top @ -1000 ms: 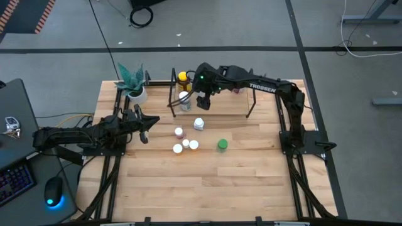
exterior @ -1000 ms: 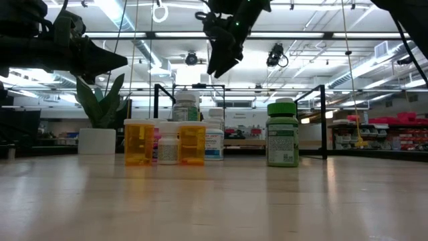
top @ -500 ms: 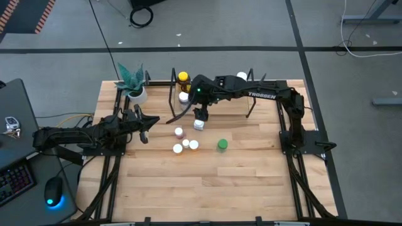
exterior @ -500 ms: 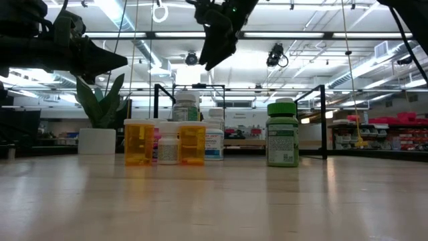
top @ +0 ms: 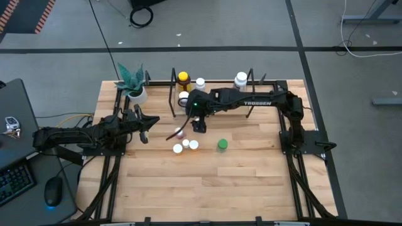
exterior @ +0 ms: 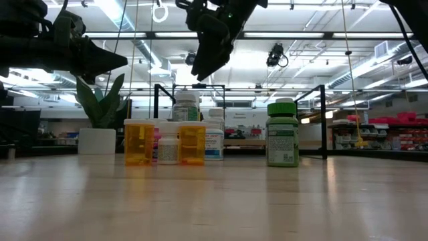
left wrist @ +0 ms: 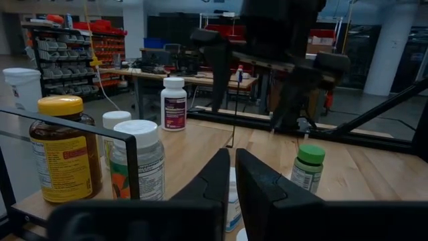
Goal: Pick and place medicine bottles onto shelf by color
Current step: Put the white blue medicine bottle on the shelf
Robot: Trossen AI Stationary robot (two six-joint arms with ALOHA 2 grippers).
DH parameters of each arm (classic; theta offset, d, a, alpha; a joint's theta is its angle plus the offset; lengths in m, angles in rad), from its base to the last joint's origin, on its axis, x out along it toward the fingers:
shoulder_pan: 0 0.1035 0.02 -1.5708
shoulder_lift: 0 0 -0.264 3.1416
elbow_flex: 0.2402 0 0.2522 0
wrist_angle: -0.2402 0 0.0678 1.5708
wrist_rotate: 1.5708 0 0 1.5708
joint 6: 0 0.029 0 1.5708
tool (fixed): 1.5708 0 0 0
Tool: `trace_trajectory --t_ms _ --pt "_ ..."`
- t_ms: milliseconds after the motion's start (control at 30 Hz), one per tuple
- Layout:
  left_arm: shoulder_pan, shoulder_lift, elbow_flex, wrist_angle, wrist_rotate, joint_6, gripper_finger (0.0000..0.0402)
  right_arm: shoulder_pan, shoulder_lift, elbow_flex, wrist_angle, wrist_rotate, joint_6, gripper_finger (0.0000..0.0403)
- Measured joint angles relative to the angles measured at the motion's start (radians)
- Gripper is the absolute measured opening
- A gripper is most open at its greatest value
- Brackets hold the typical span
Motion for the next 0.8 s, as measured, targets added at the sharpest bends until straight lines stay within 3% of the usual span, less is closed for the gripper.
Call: trace_trajectory --t_ms 533,800 --pt "0.000 0.000 0.000 0.000 0.000 0.000 0.0030 0.054 -0.001 -0.002 0.048 -0.018 0.000 0.0333" --pt "0.000 0.000 0.000 0.000 0.000 0.000 0.0038 0.069 -0.002 -0.121 0.157 -0.036 -0.001 0.0333"
